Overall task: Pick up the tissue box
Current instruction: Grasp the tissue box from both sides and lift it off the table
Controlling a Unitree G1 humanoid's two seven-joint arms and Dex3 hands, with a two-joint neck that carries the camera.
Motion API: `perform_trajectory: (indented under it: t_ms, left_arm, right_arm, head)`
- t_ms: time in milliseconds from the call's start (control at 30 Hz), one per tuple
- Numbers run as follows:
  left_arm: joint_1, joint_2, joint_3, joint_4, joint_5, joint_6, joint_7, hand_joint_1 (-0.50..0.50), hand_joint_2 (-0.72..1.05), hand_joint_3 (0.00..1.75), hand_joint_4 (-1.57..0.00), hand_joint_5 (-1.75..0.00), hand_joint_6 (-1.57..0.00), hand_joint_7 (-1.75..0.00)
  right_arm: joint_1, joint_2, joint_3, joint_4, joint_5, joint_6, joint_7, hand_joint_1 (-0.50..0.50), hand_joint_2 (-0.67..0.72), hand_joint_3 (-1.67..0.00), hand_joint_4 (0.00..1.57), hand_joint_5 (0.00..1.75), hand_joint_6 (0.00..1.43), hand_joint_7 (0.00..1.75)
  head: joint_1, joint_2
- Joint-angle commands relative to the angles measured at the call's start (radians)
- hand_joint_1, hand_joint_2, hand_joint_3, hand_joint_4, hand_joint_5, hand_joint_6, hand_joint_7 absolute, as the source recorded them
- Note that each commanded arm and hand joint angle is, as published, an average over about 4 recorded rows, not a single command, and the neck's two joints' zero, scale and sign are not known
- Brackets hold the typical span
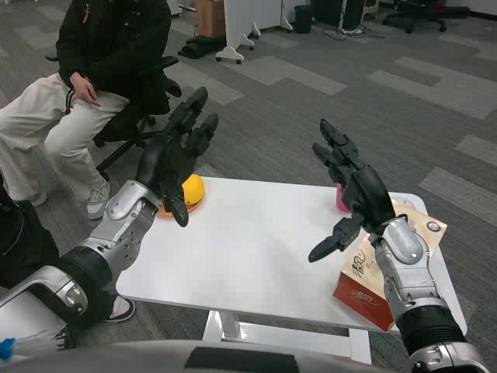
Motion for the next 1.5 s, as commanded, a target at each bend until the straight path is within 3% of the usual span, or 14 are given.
perform_trajectory:
  t_ms: [33,100,733,867,1133,1367,1500]
  left_arm:
    - [-0.058,-0.062,-0.051,0.061,0.009,-0.003,0.0,0.5,-0.64,0.09,0.0,0.0,0.0,0.0]
    - [-0.058,-0.062,-0.051,0.062,0.009,-0.003,0.0,0.5,-0.64,0.09,0.0,0.0,0.0,0.0]
    - [-0.062,-0.057,-0.052,0.063,0.004,-0.003,0.0,0.5,-0.64,0.09,0.0,0.0,0.0,0.0]
    - [-0.064,-0.057,-0.053,0.064,0.003,-0.003,0.0,0.5,-0.64,0.0,0.0,0.0,0.0,0.0]
    - [-0.07,-0.057,-0.057,0.072,0.0,-0.003,0.0,0.5,-0.64,0.04,0.0,0.0,0.0,0.0]
    - [-0.073,-0.057,-0.058,0.082,-0.008,-0.003,0.0,0.5,-0.64,0.02,0.0,0.0,0.0,0.0]
    - [-0.076,-0.055,-0.057,0.09,-0.013,-0.004,0.0,0.5,-0.64,0.07,0.0,0.0,0.0,0.0]
  right_arm:
    - [0.019,-0.044,-0.072,-0.034,0.011,-0.017,-0.013,0.12,0.34,-0.32,0.0,0.29,0.0,0.0]
    - [0.019,-0.045,-0.072,-0.035,0.011,-0.017,-0.013,0.12,0.34,-0.32,0.0,0.29,0.0,0.0]
    - [0.019,-0.047,-0.083,-0.04,0.01,-0.017,-0.013,0.11,0.3,-0.32,0.0,0.29,0.0,0.02]
    - [0.019,-0.047,-0.084,-0.04,0.01,-0.016,-0.013,0.12,0.28,-0.32,0.0,0.29,0.0,0.0]
    - [0.02,-0.047,-0.103,-0.042,0.01,-0.016,-0.013,0.11,0.28,-0.32,0.0,0.29,0.0,0.0]
    - [0.048,-0.059,-0.2,-0.08,0.013,-0.01,-0.006,0.08,0.23,-0.32,0.0,0.29,0.0,0.0]
    - [0.071,-0.07,-0.305,-0.093,0.013,-0.006,0.003,0.12,0.22,-0.32,0.0,0.29,0.0,0.0]
  head:
    - [-0.092,-0.001]
    - [-0.057,-0.002]
    - [-0.059,-0.006]
    - [-0.06,-0.009]
    - [-0.061,-0.012]
    - [-0.055,-0.014]
    - [-0.057,-0.021]
